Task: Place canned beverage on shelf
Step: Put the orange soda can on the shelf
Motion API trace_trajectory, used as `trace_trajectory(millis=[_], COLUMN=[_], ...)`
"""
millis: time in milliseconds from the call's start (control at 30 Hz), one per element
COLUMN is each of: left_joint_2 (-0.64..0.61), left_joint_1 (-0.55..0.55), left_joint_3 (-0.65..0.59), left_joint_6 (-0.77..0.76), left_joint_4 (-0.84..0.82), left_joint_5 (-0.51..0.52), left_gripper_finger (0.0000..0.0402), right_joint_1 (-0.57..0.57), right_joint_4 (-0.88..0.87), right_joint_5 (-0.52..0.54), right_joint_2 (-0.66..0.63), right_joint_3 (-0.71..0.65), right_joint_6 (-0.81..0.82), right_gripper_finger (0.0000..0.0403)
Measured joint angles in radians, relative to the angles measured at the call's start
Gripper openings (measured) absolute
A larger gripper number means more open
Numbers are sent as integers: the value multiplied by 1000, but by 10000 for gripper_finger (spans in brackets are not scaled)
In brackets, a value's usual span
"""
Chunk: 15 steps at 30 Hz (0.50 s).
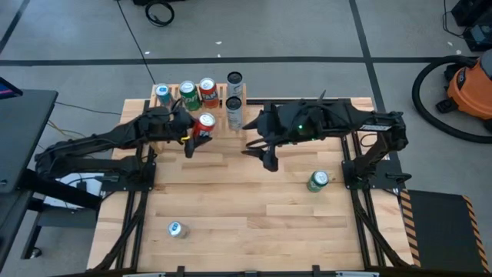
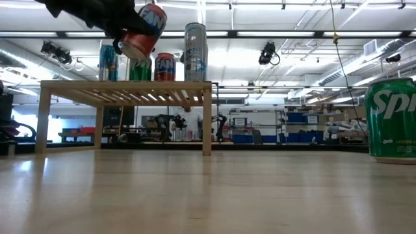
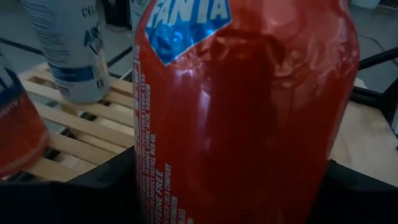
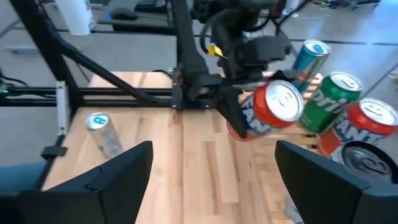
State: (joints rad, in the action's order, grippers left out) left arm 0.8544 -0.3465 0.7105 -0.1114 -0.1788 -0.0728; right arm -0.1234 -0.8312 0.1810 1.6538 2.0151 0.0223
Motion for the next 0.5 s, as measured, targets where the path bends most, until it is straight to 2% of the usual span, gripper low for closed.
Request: trace_trajectory(millis=[167, 300, 500], left_joint_2=[-35, -89, -179], left_joint_1=[4, -1, -37], left_joint_3=[-18, -153, -335], left_joint_6=[16, 4, -23], left_joint_4=[24, 61, 343], left_joint_5=[-1, -3, -22], left_gripper_finger=[302, 302, 302], right_joint_1=[-3, -3, -2], right_joint_4=[-16, -30, -23], right_joint_5=[29, 37, 39], right_joint_2=[14, 13, 13], right_joint_3=[-1, -1, -1], right_joint_6=[0, 0, 0], right_gripper_finger=[348, 348, 348])
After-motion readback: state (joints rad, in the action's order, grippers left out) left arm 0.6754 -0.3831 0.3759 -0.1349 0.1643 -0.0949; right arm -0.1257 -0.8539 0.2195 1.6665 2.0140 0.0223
